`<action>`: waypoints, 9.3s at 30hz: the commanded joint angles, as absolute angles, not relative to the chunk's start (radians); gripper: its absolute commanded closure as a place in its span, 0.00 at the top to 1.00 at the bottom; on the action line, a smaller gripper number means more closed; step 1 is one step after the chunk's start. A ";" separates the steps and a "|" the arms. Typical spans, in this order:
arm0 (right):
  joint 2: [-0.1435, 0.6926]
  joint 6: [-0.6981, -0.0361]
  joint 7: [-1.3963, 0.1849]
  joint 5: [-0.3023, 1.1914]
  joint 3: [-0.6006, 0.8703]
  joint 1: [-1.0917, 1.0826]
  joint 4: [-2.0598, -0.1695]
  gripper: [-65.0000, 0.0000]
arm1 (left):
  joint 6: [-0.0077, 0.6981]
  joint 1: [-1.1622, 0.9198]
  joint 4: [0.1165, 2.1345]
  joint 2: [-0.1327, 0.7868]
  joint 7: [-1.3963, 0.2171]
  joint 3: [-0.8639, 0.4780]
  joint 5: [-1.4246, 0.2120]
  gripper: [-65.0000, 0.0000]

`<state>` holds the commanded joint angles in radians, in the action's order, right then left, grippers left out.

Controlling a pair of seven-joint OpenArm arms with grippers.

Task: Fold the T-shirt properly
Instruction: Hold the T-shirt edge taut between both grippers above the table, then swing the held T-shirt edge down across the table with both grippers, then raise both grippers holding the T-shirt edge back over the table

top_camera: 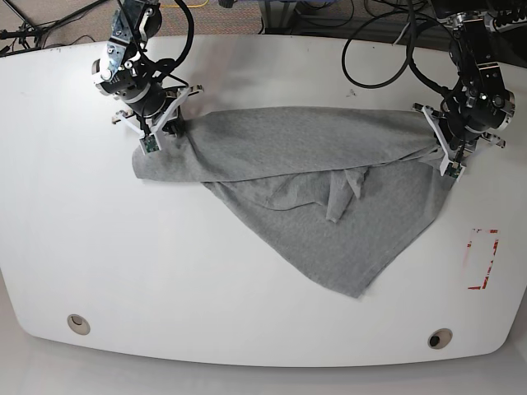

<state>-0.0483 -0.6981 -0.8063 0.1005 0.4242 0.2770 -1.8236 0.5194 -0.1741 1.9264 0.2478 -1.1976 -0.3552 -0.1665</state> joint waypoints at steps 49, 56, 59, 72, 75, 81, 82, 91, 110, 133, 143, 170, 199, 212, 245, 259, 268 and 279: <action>0.082 -0.599 -0.901 0.174 0.538 -0.067 -1.653 0.48 | 0.519 -0.170 1.926 0.277 -1.198 -0.348 -0.165 0.01; 0.059 -0.591 -0.920 0.254 0.542 -0.058 -1.623 0.48 | 0.519 -0.170 1.926 0.277 -1.198 -0.348 -0.166 0.01; 0.058 -0.591 -0.935 0.282 0.542 -0.056 -1.601 0.48 | 0.519 -0.170 1.926 0.277 -1.198 -0.348 -0.166 0.01; 0.027 -0.588 -0.947 0.349 0.539 0.001 -1.592 0.47 | 0.519 -0.168 1.926 0.277 -1.198 -0.348 -0.166 0.01; 0.021 -0.588 -0.949 0.349 0.536 0.008 -1.596 0.47 | 0.519 -0.168 1.926 0.277 -1.198 -0.348 -0.166 0.01; 0.007 -0.590 -0.949 0.349 0.538 0.033 -1.610 0.21 | 0.519 -0.168 1.926 0.277 -1.198 -0.348 -0.166 0.01; 0.007 -0.590 -0.949 0.349 0.538 0.035 -1.615 0.10 | 0.519 -0.168 1.926 0.277 -1.198 -0.348 -0.166 0.01; 0.007 -0.590 -0.949 0.349 0.539 0.061 -1.732 0.00 | 0.519 -0.166 1.931 0.277 -1.198 -0.346 -0.171 0.01; 0.131 -0.598 -0.947 0.338 0.535 -0.120 -1.880 0.00 | 0.516 0.134 1.983 0.137 -1.291 -0.346 -0.171 0.01; 0.335 -0.599 -0.944 0.348 0.364 -0.737 -1.564 0.00 | 0.441 0.754 1.896 0.059 -1.317 -0.308 -0.165 0.01; 0.414 -0.599 -0.943 0.348 0.239 -1.032 -1.402 0.00 | 0.415 0.967 1.831 0.073 -1.314 -0.311 -0.166 0.02; 0.334 -0.599 -0.901 0.475 0.463 -0.311 -1.633 0.00 | 0.423 0.415 1.957 0.153 -1.313 -0.338 -0.174 0.01; 0.105 -0.599 -0.748 0.475 0.463 0.285 -1.758 0.30 | 0.499 -0.140 1.962 0.202 -1.230 -0.412 -0.166 0.01; 0.105 -0.590 -0.750 0.515 0.475 0.326 -1.969 0.71 | 0.499 -0.134 1.962 0.208 -1.230 -0.409 -0.166 0.01; 0.139 -0.598 -0.774 0.191 0.150 -0.048 -1.618 0.59 | 0.499 -0.137 1.960 0.203 -1.228 -0.404 -0.166 0.01; 0.219 -0.598 -0.710 0.176 0.151 -0.113 -1.435 0.57 | 0.504 -0.137 1.960 0.202 -1.228 -0.404 -0.170 0.01; 0.220 -0.599 -0.697 0.179 0.151 -0.082 -1.397 0.57 | 0.515 -0.134 1.960 0.206 -1.228 -0.404 -0.168 0.01; 0.185 -0.599 -0.694 0.179 0.151 -0.051 -1.408 0.35 | 0.521 -0.133 1.960 0.206 -1.228 -0.404 -0.168 0.01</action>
